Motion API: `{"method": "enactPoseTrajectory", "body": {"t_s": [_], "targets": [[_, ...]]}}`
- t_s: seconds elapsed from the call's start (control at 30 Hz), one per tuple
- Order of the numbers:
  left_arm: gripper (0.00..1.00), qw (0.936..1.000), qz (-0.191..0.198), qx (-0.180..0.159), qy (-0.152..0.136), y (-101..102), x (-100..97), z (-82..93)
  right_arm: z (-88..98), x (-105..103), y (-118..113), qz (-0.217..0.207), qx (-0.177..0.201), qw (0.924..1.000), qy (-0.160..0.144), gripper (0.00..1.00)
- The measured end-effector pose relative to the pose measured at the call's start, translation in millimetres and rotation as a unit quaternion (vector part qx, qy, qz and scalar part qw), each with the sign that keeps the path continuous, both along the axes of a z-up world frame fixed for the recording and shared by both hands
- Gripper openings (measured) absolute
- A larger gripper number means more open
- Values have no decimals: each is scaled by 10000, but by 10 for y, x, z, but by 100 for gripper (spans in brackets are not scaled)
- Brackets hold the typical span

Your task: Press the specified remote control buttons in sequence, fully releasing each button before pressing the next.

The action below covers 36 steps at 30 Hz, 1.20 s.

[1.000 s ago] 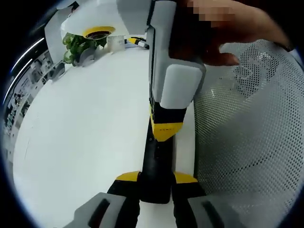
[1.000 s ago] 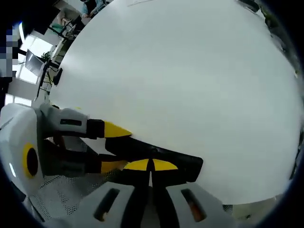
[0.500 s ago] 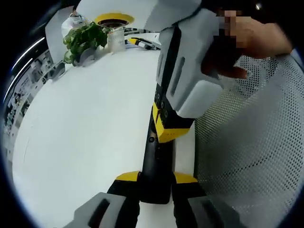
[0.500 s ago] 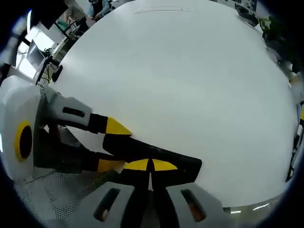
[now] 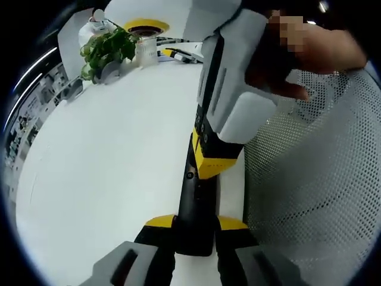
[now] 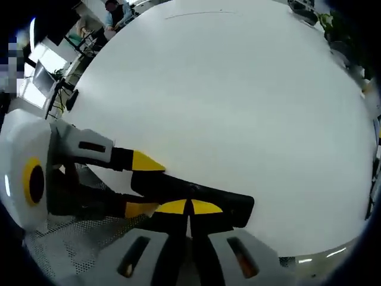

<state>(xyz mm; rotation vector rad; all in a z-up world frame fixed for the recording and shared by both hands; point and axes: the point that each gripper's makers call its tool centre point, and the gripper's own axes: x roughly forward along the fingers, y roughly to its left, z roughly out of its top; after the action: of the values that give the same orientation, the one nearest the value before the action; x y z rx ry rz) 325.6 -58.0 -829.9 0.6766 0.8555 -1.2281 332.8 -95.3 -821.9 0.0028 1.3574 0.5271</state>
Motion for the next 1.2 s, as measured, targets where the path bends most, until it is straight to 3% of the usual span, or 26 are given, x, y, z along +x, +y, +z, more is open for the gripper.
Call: {"method": "enactPoseTrajectory", "body": {"t_s": [0.17,0.27,0.33,0.97,1.2], "targets": [[25,10000,2,3,-3,-4,0,-1,16,-16,-49,-5,-139,9999,33,0],[25,10000,-15,15,-4,-4,1,-3,10,-97,-23,-81,-10,9993,357,0],[25,10000,-18,17,-2,-4,1,-4,-12,-113,-19,-66,-16,9991,421,0],[25,10000,-36,26,2,-4,0,-7,-36,-133,9,-23,-16,9988,487,0],[25,10000,-47,38,8,-4,-1,-7,-50,-146,30,295,-153,9986,403,0]]}}
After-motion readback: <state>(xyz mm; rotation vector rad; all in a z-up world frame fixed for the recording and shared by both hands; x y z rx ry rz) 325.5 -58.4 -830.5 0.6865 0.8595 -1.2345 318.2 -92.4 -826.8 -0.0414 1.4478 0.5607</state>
